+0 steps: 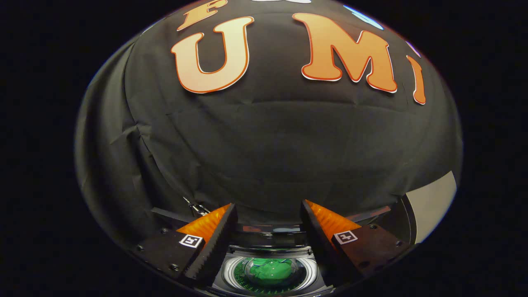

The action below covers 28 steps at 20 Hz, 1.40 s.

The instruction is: Put the clothes into the washing machine and then close the washing machine lid.

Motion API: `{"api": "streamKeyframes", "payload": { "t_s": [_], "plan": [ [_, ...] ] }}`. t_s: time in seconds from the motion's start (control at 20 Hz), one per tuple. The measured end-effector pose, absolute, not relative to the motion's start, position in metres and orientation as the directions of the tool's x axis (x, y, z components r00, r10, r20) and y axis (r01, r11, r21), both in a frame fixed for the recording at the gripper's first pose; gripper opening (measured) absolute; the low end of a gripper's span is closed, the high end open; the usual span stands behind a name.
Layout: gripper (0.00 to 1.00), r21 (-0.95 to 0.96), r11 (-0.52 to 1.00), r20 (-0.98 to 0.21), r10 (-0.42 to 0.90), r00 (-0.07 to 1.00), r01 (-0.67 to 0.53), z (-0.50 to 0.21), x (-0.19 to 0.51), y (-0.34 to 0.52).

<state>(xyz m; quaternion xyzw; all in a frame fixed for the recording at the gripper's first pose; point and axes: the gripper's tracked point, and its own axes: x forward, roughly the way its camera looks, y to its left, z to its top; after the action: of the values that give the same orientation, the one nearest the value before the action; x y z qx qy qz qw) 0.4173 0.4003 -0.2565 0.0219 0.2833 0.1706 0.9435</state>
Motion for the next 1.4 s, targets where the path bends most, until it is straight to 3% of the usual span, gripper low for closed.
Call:
{"api": "streamKeyframes", "payload": {
  "t_s": [1.4],
  "plan": [
    [0.99,0.115,0.943,-0.473,0.329,0.817,-0.313,-0.274,0.35,0.383]
  ]
}}
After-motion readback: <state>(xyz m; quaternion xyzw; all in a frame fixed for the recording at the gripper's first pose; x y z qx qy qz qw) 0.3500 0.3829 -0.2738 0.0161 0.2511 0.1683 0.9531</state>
